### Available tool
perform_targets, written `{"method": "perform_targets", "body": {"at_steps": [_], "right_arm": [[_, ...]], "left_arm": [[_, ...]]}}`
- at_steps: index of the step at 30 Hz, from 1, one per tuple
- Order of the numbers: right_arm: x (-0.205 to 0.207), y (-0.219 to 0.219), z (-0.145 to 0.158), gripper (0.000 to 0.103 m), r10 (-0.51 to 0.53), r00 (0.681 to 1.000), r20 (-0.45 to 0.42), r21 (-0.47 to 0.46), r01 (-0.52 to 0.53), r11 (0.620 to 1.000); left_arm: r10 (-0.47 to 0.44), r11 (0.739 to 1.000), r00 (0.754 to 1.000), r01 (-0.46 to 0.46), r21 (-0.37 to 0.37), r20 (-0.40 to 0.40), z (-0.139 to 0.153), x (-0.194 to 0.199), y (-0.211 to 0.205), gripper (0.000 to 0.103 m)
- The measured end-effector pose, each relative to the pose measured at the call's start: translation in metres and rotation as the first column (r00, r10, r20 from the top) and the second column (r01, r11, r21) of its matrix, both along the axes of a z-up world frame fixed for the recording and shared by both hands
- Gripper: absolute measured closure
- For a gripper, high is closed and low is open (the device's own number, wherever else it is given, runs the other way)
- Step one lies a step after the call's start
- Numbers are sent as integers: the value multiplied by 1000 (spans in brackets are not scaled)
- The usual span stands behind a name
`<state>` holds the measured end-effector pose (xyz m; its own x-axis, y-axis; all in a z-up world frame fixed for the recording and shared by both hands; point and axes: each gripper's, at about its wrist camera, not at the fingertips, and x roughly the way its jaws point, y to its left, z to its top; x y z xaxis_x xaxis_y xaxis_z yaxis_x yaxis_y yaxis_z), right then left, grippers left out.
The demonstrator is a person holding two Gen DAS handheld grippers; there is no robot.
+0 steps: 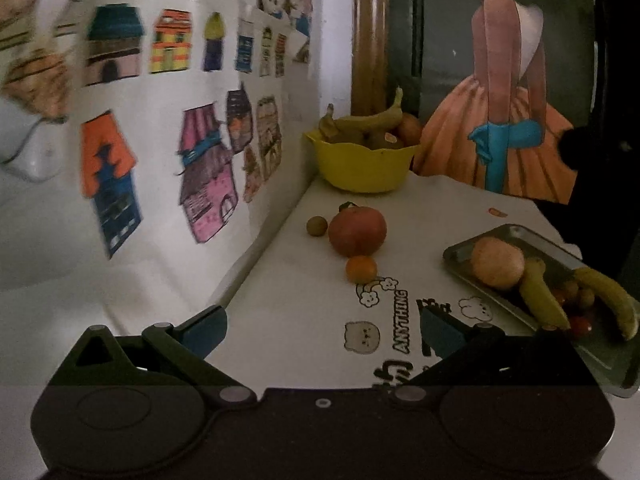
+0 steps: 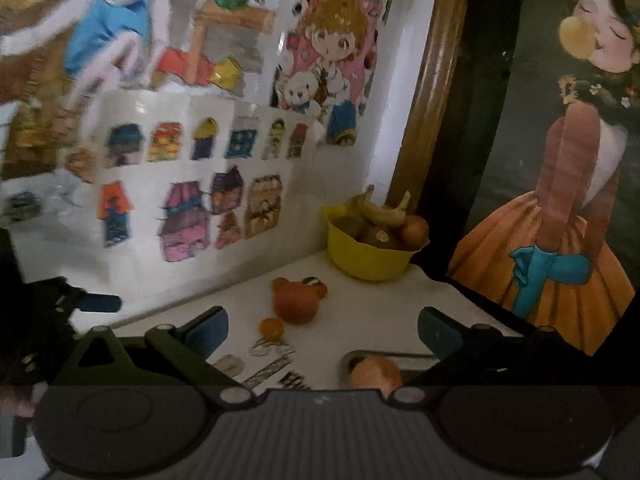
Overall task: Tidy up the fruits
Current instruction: 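Grasp the large orange fruit with the right tool while the left tool grasps another cherry tomato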
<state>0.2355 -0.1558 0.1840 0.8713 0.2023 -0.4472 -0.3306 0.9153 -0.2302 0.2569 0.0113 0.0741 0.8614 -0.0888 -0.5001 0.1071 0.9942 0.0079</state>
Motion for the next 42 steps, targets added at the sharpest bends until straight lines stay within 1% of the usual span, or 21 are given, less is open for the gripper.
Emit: {"method": "perform_targets", "body": {"at_steps": [2, 5, 9, 12, 15, 20, 24, 27, 29, 32, 34, 36, 42], "right_arm": [[21, 4, -1, 0, 4, 1000, -28, -20, -4, 1000], [55, 9, -5, 0, 35, 996, -85, -1, -35, 999], [98, 16, -14, 0, 81, 986, -142, 21, -79, 997], [128, 20, -26, 0, 132, 973, -189, 80, -119, 990], [156, 22, -47, 0, 188, 951, -244, 156, -153, 976], [199, 26, -86, 0, 212, 925, -314, 231, -142, 963], [226, 27, -99, 0, 226, 903, -364, 287, -122, 950], [242, 27, -107, 0, 208, 892, -400, 293, -91, 952], [250, 27, -111, 1, 202, 880, -431, 299, -72, 952], [257, 25, -114, 3, 202, 867, -456, 319, -53, 946], [261, 26, -117, 6, 197, 864, -463, 315, -47, 948], [263, 30, -120, 10, 190, 860, -474, 305, -42, 951], [270, 43, -132, 13, 184, 849, -496, 287, -40, 957]], "left_arm": [[-2, 1000, 1000, 2, 17, -10, -2, 9, -2, 1], [-14, 999, 1000, 15, 40, -24, -7, 24, -6, 1], [-51, 998, 998, 52, 38, -39, -17, 43, -8, 1], [-61, 998, 996, 62, 17, -63, -29, 61, -9, 1], [-70, 998, 994, 70, -4, -78, -38, 76, -12, 1], [-106, 994, 992, 106, 1, -63, -40, 100, -21, 1], [-110, 994, 992, 109, -13, -64, -41, 121, -23, 1], [-114, 993, 992, 111, -51, -57, -44, 129, -21, 1], [-127, 990, 990, 122, -76, -59, -48, 132, -20, 3], [-141, 987, 988, 135, -85, -69, -54, 136, -21, 6], [-154, 985, 985, 146, -93, -81, -58, 138, -22, 11], [-165, 983, 982, 156, -99, -87, -60, 142, -22, 14], [-164, 979, 981, 150, -135, -105, -64, 147, -18, 23]]}}
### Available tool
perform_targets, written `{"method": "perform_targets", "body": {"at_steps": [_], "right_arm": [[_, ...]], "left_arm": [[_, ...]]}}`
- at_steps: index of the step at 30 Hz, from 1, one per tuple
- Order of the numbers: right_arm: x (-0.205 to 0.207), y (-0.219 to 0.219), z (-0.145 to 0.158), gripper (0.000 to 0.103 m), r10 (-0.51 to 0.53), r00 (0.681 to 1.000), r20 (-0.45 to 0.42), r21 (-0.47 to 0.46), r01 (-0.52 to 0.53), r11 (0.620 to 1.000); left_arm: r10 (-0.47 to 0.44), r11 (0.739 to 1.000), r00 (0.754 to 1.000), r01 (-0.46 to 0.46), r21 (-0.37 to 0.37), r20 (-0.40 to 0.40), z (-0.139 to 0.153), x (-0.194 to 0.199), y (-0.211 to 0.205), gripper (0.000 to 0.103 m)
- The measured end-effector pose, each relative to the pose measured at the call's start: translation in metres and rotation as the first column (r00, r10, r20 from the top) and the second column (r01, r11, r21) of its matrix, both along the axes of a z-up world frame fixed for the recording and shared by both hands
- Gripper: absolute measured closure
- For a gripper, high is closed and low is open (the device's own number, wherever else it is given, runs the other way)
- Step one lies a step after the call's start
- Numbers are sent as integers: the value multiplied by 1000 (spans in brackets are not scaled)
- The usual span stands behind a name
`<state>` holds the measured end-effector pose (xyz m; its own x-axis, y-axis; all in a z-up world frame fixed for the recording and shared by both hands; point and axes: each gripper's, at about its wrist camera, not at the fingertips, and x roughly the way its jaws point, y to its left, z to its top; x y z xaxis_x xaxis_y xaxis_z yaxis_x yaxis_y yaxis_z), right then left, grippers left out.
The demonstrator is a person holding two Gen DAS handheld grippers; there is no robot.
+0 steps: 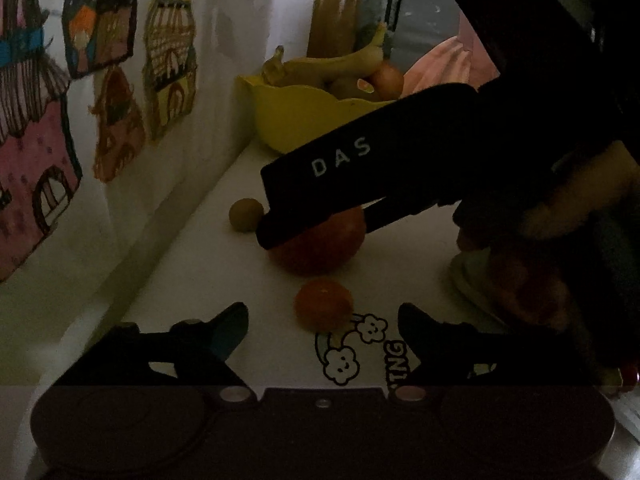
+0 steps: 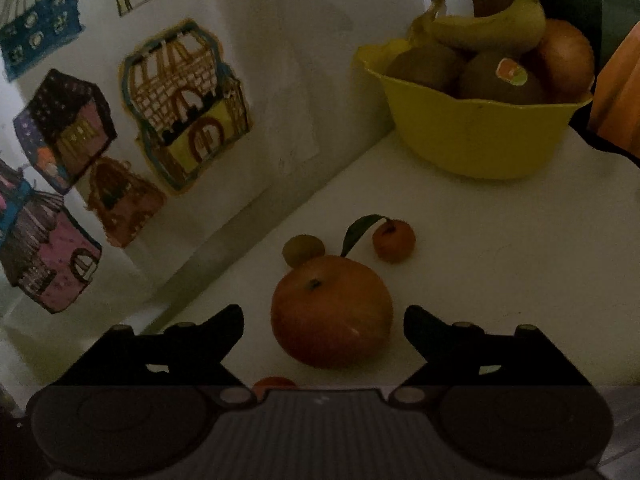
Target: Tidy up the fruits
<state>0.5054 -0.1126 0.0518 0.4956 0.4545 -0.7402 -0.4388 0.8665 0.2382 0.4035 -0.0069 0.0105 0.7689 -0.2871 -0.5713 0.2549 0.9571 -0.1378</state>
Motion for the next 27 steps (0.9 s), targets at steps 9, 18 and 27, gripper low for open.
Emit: {"method": "perform_targets", "body": {"at_steps": [9, 18, 27], "right_arm": [[4, 4, -14, 22, -7, 1000, -6, -32, 7, 999], [4, 5, -20, 29, -17, 1000, 9, -21, 17, 1000], [-4, 4, -21, 30, -20, 999, 38, -16, 21, 1000]], "left_arm": [[7, 1000, 1000, -7, 20, -6, -2, 7, 0, 39], [-19, 999, 1000, 19, 27, 0, -1, 5, 0, 68], [-1, 1000, 1000, 1, -9, -6, -1, 3, 4, 69]]}}
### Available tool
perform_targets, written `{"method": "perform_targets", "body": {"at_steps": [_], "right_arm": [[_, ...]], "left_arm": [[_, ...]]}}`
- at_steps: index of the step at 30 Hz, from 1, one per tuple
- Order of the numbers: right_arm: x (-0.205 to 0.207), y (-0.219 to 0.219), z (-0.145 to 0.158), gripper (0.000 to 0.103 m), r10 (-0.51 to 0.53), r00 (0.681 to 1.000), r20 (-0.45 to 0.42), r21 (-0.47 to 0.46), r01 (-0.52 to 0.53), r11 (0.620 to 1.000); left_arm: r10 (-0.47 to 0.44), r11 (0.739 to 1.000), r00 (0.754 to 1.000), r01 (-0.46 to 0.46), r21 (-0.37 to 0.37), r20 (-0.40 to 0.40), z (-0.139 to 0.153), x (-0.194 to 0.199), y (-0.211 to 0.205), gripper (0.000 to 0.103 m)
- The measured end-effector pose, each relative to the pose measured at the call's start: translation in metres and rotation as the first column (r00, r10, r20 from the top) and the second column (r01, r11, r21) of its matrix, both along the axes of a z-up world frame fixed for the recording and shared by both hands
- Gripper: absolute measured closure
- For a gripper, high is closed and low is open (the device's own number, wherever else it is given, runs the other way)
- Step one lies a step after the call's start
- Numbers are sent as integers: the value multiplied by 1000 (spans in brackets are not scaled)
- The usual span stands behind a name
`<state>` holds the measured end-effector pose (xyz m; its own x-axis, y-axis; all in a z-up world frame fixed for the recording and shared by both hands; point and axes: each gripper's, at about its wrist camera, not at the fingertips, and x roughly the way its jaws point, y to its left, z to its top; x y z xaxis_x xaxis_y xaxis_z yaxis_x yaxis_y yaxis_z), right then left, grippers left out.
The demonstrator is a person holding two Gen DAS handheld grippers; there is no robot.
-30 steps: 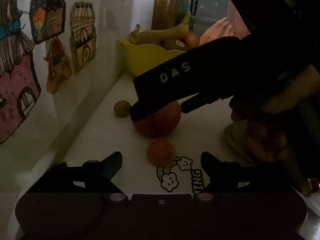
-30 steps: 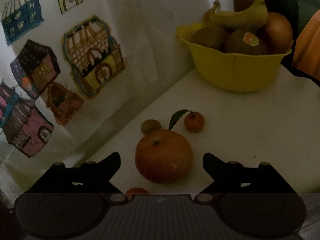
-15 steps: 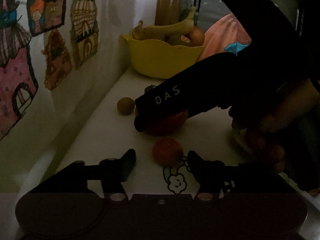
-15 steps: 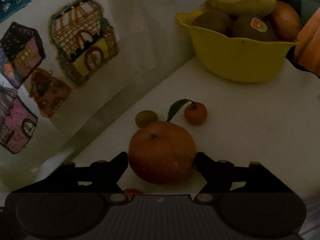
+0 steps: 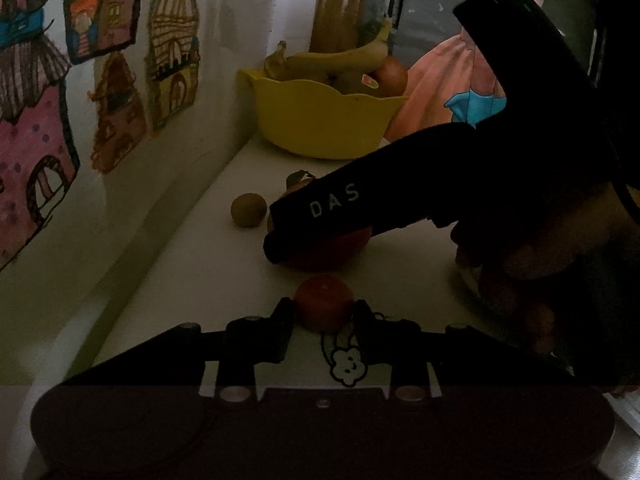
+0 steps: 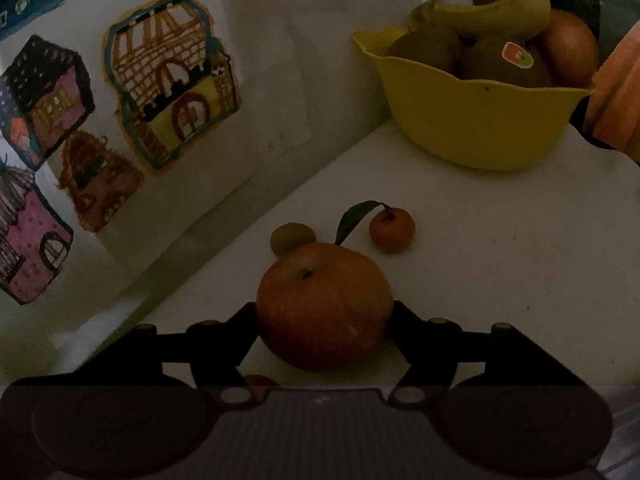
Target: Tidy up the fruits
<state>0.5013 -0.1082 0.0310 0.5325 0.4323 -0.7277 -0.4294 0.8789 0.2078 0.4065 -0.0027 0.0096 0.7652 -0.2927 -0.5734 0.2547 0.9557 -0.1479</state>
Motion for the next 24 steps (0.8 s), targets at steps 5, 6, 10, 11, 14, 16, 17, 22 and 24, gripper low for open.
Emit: {"method": "perform_targets", "body": {"at_steps": [5, 6, 10, 11, 14, 16, 17, 22, 24], "right_arm": [[-5, -4, -1, 30, 15, 1000, 8, 3, -15, 1000], [-5, -4, -1, 30, 15, 1000, 7, 5, -15, 1000], [-8, -10, -1, 30, 12, 1000, 3, 33, -12, 999], [-9, -12, -1, 30, 8, 1000, 3, 40, -9, 999], [-10, -17, -3, 30, -5, 1000, 6, 60, 5, 998], [-10, -19, -3, 30, -12, 1000, 6, 74, 11, 997], [-11, -19, -4, 30, -12, 1000, 9, 78, 12, 997], [-11, -25, -6, 30, -23, 1000, 16, 117, 21, 993], [-12, -28, -7, 30, -29, 999, 20, 135, 26, 991]], "left_arm": [[-2, 1000, 1000, 2, -16, -4, 0, 0, 2, 69], [-2, 1000, 1000, 2, -19, -5, 0, -1, 3, 69], [-13, 1000, 1000, 13, -25, -8, 0, -3, 2, 69], [-18, 1000, 1000, 18, -25, -8, 0, -4, 2, 69], [-24, 999, 1000, 24, -21, -7, 0, -5, 0, 69], [-24, 999, 1000, 24, -24, -8, 0, -6, 1, 69], [-21, 999, 1000, 21, -25, -9, 0, -6, 1, 69], [-14, 999, 1000, 13, -33, -3, 2, -8, 3, 69], [-12, 999, 1000, 12, -37, 3, 3, -9, 3, 69]]}}
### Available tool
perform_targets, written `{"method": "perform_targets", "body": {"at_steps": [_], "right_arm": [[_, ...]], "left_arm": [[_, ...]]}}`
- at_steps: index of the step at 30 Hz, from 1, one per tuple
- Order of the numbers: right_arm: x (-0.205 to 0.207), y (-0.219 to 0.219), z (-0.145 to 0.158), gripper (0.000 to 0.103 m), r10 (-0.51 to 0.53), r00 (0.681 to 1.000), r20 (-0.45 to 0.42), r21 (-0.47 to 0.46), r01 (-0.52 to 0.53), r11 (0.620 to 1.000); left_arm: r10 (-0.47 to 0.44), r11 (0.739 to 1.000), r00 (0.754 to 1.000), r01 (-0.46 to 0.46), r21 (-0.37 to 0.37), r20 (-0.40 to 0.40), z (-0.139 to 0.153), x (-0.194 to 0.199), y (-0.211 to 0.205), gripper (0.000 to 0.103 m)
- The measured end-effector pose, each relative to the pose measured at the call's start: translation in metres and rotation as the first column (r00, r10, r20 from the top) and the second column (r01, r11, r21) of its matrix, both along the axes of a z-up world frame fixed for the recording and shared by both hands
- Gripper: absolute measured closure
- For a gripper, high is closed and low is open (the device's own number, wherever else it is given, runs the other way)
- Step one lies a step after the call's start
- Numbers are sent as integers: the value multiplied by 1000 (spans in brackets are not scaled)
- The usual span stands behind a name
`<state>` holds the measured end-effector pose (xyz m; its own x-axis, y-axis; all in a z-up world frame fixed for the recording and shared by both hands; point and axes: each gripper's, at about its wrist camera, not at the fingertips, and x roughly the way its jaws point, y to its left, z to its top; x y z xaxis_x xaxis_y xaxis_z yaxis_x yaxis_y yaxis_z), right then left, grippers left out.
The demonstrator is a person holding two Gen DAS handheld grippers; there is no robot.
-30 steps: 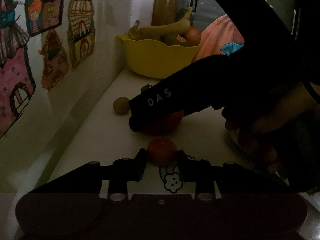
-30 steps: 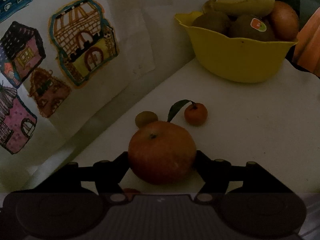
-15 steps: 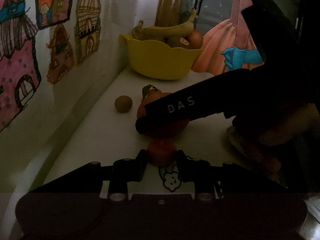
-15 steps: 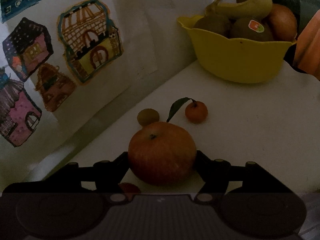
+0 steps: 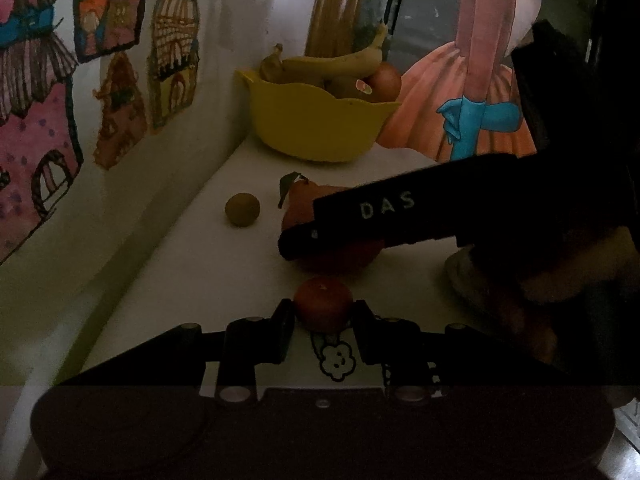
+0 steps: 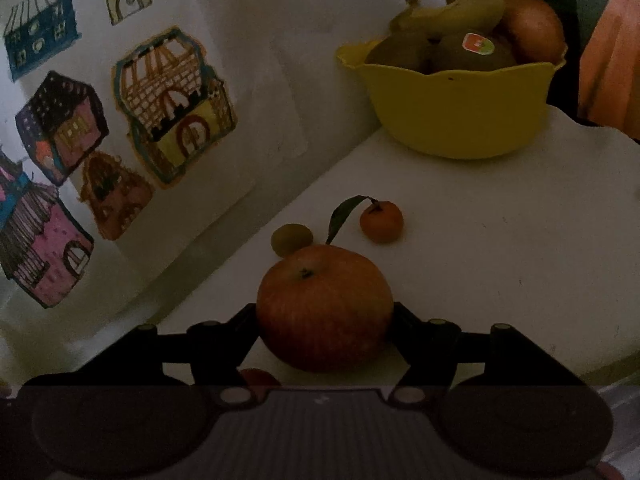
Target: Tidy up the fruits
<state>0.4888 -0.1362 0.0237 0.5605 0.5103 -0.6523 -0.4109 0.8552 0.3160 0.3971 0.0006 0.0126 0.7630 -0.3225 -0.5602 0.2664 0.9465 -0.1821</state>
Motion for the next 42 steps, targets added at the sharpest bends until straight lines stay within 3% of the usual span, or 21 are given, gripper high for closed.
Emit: {"method": "perform_targets", "body": {"at_steps": [16, 26, 33, 42], "right_arm": [[-24, -15, 5, 30, -33, 998, 51, 36, 31, 999], [-38, -31, 22, 29, -69, 993, 101, 94, 59, 994], [-60, -60, 41, 29, -120, 983, 138, 117, 105, 988], [-107, -121, 62, 29, -230, 960, 162, 88, 218, 972]], "left_arm": [[20, 999, 1000, -19, -26, 17, 3, -3, 5, 69], [24, 998, 997, -19, -60, 80, 8, -13, 7, 69], [-8, 997, 986, 21, -76, 164, 12, -25, -1, 69], [-103, 993, 977, 113, -43, 186, 11, -39, -34, 69]]}}
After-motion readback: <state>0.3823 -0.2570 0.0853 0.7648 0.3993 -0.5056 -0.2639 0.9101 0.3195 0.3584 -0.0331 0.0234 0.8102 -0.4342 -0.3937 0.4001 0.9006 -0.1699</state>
